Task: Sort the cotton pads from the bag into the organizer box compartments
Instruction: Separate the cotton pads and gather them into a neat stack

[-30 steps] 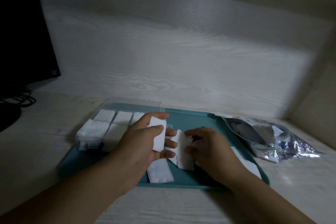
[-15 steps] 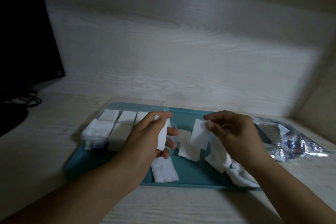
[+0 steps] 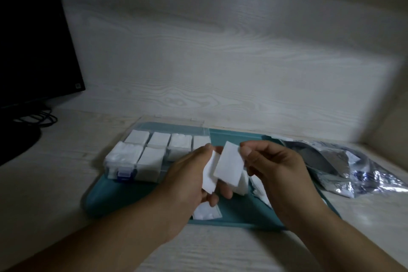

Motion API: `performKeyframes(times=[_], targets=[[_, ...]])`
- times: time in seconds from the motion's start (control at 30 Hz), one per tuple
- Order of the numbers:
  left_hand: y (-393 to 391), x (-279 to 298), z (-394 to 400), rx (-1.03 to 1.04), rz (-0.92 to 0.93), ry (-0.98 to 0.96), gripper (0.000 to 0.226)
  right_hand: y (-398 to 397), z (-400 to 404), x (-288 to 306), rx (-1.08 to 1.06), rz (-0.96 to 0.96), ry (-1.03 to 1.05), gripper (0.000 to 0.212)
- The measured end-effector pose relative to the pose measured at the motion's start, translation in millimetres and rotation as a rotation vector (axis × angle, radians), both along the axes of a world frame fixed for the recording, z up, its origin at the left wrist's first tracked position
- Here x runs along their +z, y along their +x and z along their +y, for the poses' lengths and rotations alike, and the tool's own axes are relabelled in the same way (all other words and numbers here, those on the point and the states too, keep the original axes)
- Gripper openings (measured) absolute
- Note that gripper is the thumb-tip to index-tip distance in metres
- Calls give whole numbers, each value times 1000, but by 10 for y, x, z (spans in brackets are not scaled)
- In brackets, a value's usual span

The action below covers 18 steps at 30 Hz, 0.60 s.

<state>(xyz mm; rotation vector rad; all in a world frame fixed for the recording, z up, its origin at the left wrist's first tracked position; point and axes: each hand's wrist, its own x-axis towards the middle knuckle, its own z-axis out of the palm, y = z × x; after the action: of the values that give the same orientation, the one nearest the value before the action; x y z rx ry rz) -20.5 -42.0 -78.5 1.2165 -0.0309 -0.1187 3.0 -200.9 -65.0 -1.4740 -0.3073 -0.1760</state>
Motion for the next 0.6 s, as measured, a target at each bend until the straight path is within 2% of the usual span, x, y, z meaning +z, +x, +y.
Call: performKeyframes(times=[0.07, 0.13, 0.2, 0.3, 0.4, 0.5, 0.6], targets=[[-10, 21, -8, 6, 9, -28, 41, 13, -38, 39, 81, 45, 112, 16], [-22, 42, -29, -4, 43, -74, 43, 0, -44, 57, 70, 27, 87, 12], [-30, 55, -65, -44, 71, -129, 46, -39, 2, 31, -44, -55, -81, 4], [-42, 43, -88, -68, 68, -144, 43, -84, 93, -53, -150, -197, -333, 17], [-59, 57, -63, -54, 35, -86, 31, -88, 61, -68, -178, -274, -455, 15], [-59, 96, -43, -7, 32, -69, 21, -60, 13, -41, -176, -241, -413, 12], [-46, 157, -43, 28, 62, -103, 21, 33, -31, -46, -198, -121, -348, 19]])
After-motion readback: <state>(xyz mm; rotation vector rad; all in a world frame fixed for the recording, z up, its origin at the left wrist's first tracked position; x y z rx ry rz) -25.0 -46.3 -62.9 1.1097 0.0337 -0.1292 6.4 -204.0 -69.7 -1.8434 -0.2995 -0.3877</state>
